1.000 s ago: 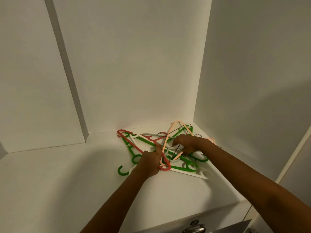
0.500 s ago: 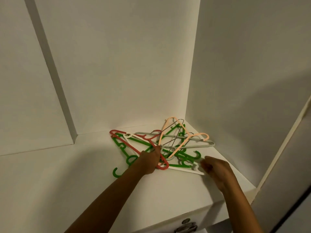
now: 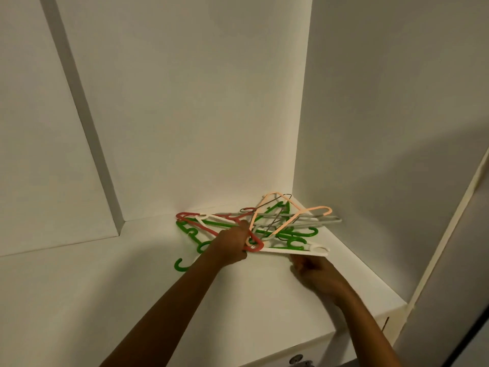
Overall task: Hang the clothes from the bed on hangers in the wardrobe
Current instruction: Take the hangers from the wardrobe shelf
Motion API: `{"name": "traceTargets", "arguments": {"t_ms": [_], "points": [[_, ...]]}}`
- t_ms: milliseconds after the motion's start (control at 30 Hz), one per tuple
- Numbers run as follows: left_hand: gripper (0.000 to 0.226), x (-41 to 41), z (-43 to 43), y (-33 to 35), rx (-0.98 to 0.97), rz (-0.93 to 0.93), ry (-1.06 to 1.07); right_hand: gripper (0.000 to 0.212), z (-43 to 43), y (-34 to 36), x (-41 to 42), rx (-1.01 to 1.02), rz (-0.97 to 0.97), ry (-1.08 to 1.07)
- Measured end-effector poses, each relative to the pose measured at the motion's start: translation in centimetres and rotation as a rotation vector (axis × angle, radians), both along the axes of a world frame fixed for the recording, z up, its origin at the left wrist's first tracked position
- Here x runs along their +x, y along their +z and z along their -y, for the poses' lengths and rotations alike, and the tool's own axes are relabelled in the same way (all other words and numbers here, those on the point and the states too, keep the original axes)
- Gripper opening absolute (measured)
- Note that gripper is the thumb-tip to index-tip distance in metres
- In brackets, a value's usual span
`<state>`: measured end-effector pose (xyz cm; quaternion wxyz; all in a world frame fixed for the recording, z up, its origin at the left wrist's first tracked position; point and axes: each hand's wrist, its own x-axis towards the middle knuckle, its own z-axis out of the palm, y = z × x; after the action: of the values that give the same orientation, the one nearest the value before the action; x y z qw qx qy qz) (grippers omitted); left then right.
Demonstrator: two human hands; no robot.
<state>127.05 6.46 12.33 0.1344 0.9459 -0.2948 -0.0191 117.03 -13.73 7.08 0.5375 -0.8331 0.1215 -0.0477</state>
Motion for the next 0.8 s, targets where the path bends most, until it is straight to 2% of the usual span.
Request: {"name": "traceTargets", "arguments": {"t_ms": [67,100,200,267,300,333,400,433,467,567,667,800], "points": [[0.054,0.3,-0.1,0.9,-0.034,-0.012,-0.004,0.037,-0.9,-0.4,2.2,-0.319,0.053,0.016],[0.055,0.4,-0.2,1.3,-0.047,-0.015,-0.009,0.045,-1.3,-0.6,3.4,-0.378,0.096,0.033],[0.059,0.4,-0.7,2.5,-0.065,-0.023,-0.025,0.057,-2.7,-1.0,6.8,-0.486,0.219,0.076],[0.057,0.3,-1.0,3.2,-0.103,-0.030,-0.039,0.059,-3.2,-1.3,8.7,-0.458,0.230,0.091],[0.056,0.3,-1.2,3.6,-0.133,-0.031,-0.042,0.053,-3.7,-0.9,9.3,-0.337,0.241,0.065],[0.056,0.1,-1.4,3.9,-0.164,-0.029,-0.044,0.043,-4.2,0.0,9.4,-0.120,0.225,0.031],[0.057,-0.2,-1.8,4.5,-0.219,-0.025,-0.042,0.025,-5.3,2.1,9.6,0.525,0.206,-0.004],[0.058,-0.3,-2.0,4.8,-0.244,-0.023,-0.043,0.024,-5.9,2.9,9.6,0.845,0.193,0.040],[0.058,-0.6,-2.1,5.0,-0.270,-0.023,-0.047,0.028,-6.3,3.7,9.6,1.053,0.210,0.127],[0.056,-1.5,-2.2,5.5,-0.337,-0.014,-0.053,0.052,-7.9,6.1,9.0,1.294,0.350,0.270],[0.058,-2.7,-2.5,6.1,-0.392,0.024,-0.058,0.044,-8.0,7.7,8.5,1.481,0.431,0.292],[0.055,-4.3,-3.0,6.6,-0.451,0.083,-0.069,0.080,-6.9,9.6,7.2,1.484,0.445,0.389]]}}
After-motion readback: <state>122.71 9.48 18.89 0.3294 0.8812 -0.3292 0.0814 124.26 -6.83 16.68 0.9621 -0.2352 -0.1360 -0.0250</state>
